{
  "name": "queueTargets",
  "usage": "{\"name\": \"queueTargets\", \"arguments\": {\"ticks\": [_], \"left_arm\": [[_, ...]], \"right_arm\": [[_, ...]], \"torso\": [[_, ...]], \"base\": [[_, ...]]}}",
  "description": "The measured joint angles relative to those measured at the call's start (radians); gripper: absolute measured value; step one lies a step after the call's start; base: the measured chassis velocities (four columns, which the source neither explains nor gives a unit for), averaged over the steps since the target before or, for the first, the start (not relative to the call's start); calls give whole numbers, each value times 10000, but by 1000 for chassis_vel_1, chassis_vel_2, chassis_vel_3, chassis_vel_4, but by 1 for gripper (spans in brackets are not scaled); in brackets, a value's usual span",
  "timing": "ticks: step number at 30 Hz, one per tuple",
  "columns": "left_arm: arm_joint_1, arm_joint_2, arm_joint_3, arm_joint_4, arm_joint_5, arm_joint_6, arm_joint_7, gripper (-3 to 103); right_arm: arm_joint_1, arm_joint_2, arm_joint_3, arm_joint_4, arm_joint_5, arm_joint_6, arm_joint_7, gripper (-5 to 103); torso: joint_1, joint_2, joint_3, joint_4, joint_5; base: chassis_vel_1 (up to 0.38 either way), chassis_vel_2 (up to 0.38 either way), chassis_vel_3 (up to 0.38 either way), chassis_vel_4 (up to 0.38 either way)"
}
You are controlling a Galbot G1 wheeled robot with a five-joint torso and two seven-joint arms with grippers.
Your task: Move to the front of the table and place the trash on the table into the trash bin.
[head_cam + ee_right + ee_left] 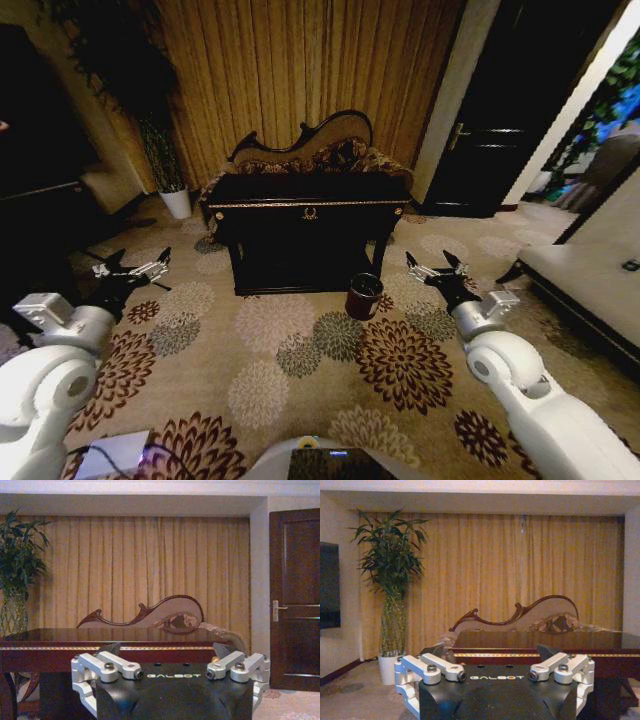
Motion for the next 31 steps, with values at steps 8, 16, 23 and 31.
{"name": "queueTargets", "arguments": {"ticks": [8, 16, 23, 31], "left_arm": [[381, -343, 14, 42, 551, -538, 215, 100], [518, -683, -15, -72, 895, -912, 227, 100], [728, -797, -209, -102, 728, -1052, 610, 100], [837, -779, -334, -66, 245, -1177, 1127, 100]], "right_arm": [[-23, 124, 8, -141, -268, 70, -5, 100], [-94, 298, 264, 48, -488, -292, 2, 100], [-375, 297, 602, 488, -139, -503, -76, 100], [-513, 107, 1043, 1074, 836, -727, -1176, 100]], "torso": [[6, -3, 3, 8, -7], [4, -3, 2, 3, -4], [4, -3, 2, 3, -4], [4, -3, 2, 3, -4]], "base": [[28, -10, -50, -1], [0, 0, 0, 0], [0, 0, 0, 0], [0, 0, 0, 0]]}}
